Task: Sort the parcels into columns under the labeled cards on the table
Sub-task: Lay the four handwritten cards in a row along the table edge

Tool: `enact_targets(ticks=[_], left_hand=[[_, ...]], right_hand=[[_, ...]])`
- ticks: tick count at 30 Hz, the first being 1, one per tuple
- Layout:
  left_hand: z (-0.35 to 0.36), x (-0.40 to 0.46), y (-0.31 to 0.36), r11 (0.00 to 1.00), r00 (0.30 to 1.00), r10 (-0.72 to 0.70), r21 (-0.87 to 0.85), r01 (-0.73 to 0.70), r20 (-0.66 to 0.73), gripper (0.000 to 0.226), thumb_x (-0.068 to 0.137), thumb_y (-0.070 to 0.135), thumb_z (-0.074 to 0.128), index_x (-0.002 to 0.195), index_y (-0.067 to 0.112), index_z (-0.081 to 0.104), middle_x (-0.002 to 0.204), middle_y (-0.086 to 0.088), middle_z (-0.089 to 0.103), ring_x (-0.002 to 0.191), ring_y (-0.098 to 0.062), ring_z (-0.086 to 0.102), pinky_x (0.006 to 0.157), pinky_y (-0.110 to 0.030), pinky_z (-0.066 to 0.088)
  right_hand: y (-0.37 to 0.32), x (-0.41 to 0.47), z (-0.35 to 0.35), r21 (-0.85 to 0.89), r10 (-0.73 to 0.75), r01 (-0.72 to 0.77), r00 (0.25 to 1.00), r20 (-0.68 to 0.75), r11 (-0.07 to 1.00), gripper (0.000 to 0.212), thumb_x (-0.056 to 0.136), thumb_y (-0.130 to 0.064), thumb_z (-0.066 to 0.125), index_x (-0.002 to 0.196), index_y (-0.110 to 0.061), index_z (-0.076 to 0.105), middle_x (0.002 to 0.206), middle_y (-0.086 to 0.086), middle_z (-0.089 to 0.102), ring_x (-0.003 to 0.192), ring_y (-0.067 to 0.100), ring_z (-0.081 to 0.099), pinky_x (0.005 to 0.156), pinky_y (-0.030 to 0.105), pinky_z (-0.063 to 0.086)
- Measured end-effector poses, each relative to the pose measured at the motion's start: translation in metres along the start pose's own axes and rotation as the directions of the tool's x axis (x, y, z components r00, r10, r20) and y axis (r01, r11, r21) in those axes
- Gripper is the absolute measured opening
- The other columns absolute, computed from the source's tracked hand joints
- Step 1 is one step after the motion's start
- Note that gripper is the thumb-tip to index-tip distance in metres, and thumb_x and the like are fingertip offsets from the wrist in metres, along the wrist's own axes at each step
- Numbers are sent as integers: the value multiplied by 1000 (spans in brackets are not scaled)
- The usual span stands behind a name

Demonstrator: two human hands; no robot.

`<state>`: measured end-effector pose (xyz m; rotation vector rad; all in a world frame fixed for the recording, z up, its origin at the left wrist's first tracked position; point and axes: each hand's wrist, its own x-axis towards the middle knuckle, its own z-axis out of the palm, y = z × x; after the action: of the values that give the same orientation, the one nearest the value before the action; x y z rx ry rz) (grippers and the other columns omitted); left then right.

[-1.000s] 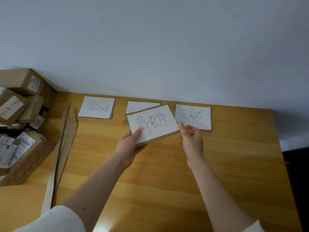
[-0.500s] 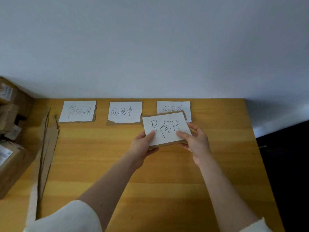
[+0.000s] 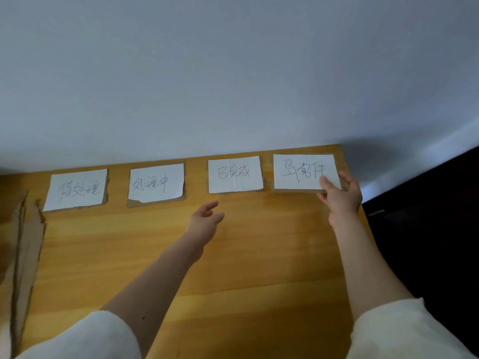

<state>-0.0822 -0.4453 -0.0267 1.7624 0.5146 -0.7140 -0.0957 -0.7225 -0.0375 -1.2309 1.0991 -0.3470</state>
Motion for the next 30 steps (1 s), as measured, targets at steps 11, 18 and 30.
enact_targets(ticks=[11, 18, 30], left_hand=[[7, 20, 1, 998, 1000, -10, 61, 10, -3, 39, 95, 19, 56, 132, 30, 54, 147, -6, 45, 132, -25, 44, 102, -37, 35], [8, 26, -2, 985, 1000, -11, 170, 14, -19, 45, 93, 17, 61, 135, 31, 53, 147, -5, 42, 135, -26, 38, 99, -34, 35], [7, 27, -1, 940, 998, -36, 339, 18, 48, 50, 91, 23, 64, 138, 32, 50, 163, 0, 6, 145, -25, 24, 101, -31, 34]], right_hand=[[15, 63, 2, -202, -100, 80, 991, -92, 976, 51, 85, -10, 73, 131, -17, 51, 130, 5, 58, 108, 20, 61, 80, 28, 58], [28, 78, 15, -425, -159, 83, 976, -146, 901, 57, 76, -15, 82, 126, -11, 55, 132, 9, 47, 106, 24, 58, 88, 31, 55], [36, 73, 30, -847, -454, 250, 891, 12, 468, 47, 89, -39, 63, 131, -19, 56, 139, 10, 49, 130, 30, 37, 104, 41, 35]])
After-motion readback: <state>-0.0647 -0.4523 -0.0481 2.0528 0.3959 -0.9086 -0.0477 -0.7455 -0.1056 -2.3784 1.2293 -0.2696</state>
